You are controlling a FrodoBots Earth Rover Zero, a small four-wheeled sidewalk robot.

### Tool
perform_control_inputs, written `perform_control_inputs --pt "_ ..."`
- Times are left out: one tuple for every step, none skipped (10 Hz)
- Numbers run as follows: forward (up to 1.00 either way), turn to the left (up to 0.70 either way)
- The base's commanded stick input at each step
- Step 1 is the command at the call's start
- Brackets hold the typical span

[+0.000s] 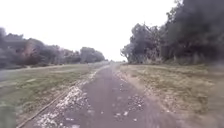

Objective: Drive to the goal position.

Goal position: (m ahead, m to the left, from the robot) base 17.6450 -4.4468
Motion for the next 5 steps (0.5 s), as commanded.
perform_control_inputs --pt "0.60 0.01" --pt "0.60 0.01" --pt "0.60 0.01" --pt "0.60 0.01" --pt "0.60 0.01"
